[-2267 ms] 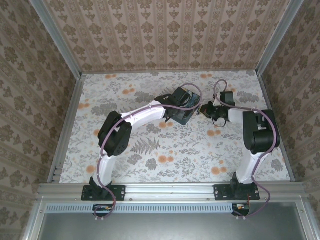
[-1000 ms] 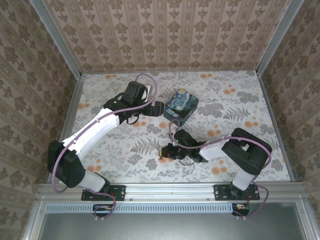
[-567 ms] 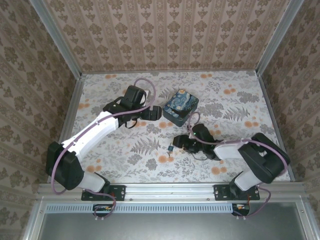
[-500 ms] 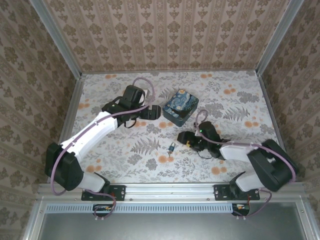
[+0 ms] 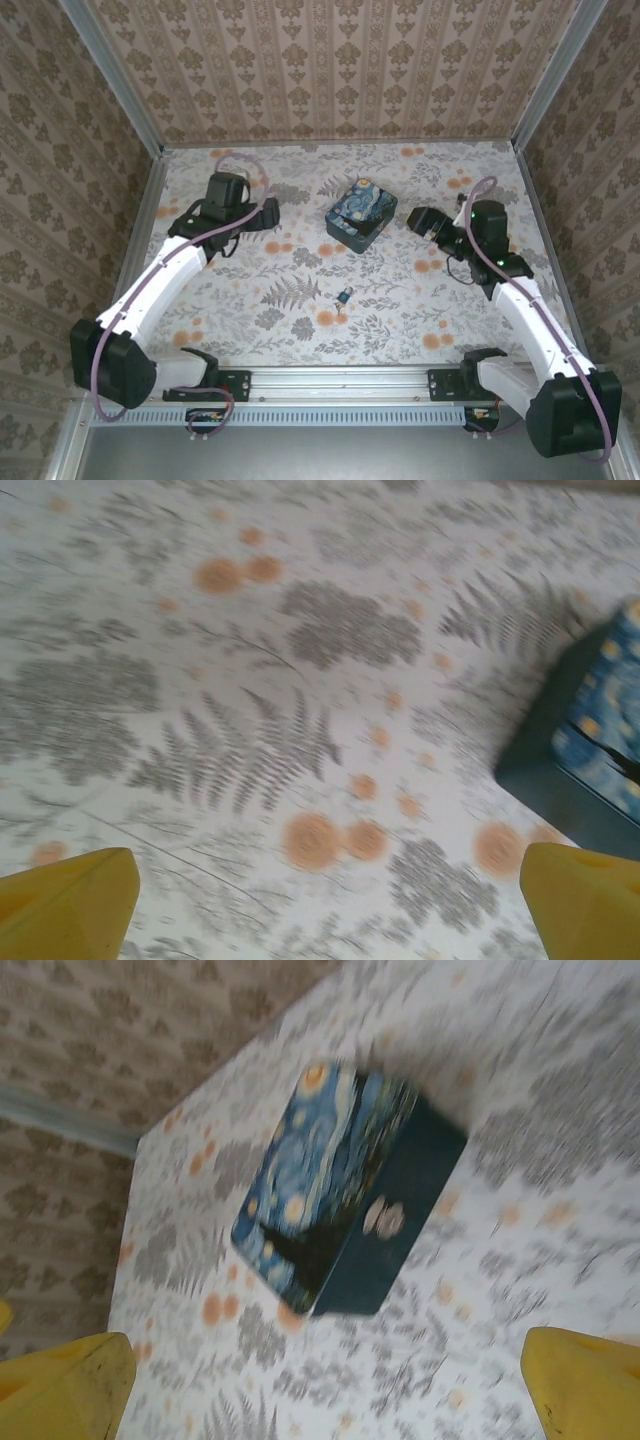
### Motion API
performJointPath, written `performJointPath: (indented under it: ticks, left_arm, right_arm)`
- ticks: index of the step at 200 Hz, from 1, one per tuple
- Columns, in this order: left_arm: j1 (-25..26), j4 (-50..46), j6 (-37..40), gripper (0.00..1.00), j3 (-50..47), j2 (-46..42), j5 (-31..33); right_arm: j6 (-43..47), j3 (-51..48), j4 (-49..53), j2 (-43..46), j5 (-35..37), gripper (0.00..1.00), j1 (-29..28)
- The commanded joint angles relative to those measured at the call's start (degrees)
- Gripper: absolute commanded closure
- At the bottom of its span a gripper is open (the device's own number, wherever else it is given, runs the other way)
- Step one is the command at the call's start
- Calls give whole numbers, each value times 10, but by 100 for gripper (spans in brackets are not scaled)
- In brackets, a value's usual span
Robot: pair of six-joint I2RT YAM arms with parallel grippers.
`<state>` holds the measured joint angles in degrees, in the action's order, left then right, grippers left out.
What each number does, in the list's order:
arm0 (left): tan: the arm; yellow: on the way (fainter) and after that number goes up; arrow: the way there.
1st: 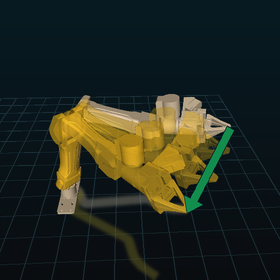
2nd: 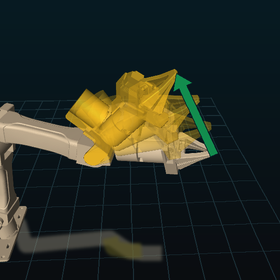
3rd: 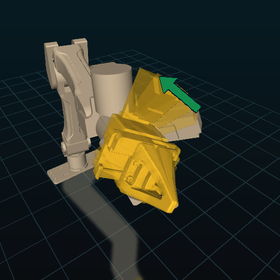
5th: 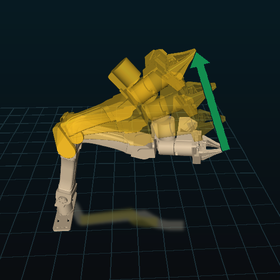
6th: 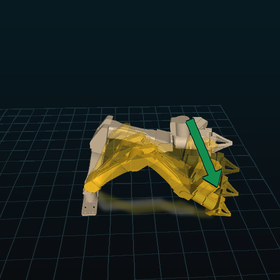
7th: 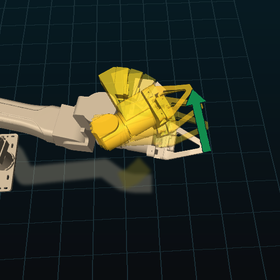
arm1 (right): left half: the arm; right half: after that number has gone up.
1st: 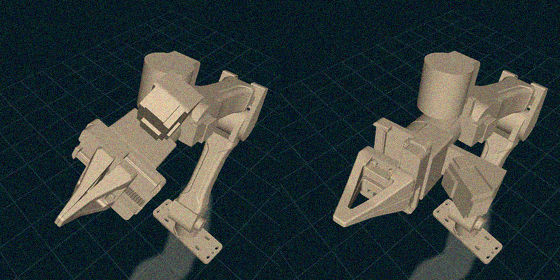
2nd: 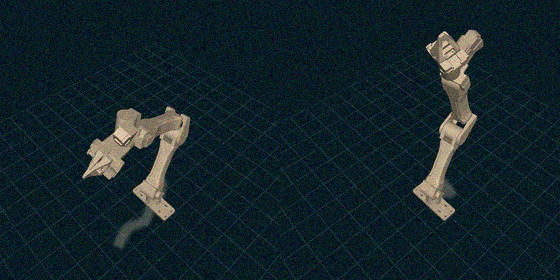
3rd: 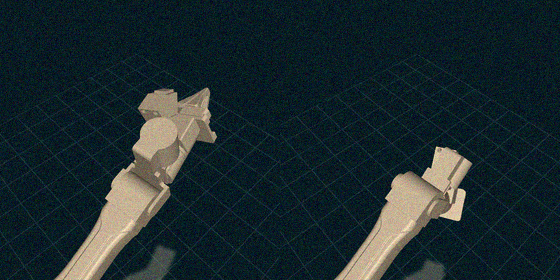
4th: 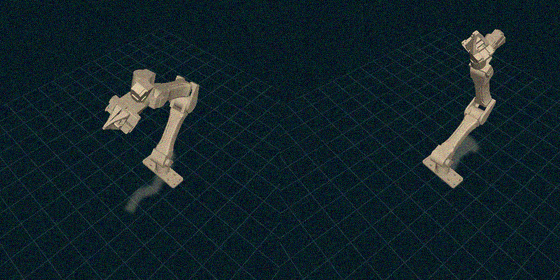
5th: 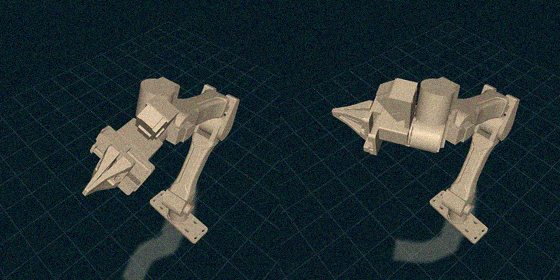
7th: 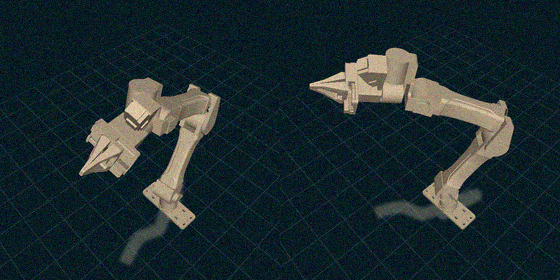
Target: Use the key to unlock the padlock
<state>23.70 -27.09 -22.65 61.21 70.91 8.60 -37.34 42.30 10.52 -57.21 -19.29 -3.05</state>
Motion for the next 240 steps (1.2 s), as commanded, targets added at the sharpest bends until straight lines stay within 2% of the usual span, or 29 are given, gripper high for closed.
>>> performJointPath:
  ticks: [1,18,38,79,105,123,131,142,188,212,226,240]
  left_arm:
    - [-23,57,37,0,-27,-43,72]
    - [-36,89,64,0,-48,-66,94]
    - [-51,132,76,0,-81,-90,103]
    - [-87,240,164,0,-160,-135,127]
    - [-153,304,185,0,-215,-148,107]
    - [-194,357,181,0,-264,-148,87]
    - [-212,377,177,0,-278,-138,62]
    - [-219,399,177,0,-293,-120,64]
    - [-218,578,196,0,-359,5,49]
    - [-212,681,225,0,-385,70,44]
    - [-211,718,231,0,-390,102,34]
    - [-209,746,240,0,-388,136,22]
  right_arm:
    - [65,45,40,-5,119,0,12]
    - [87,54,2,-20,211,0,20]
    - [132,40,-73,-39,252,1,28]
    - [227,-42,-214,-78,295,0,27]
    - [268,-116,-318,-106,326,0,27]
    - [271,-132,-349,-126,335,0,27]
    - [269,-138,-370,-137,332,0,27]
    - [283,-144,-387,-151,327,1,24]
    - [294,-202,-506,-189,342,1,24]
    - [314,-236,-590,-196,320,1,26]
    - [317,-248,-639,-220,296,1,30]
    - [312,-260,-712,-289,271,1,39]
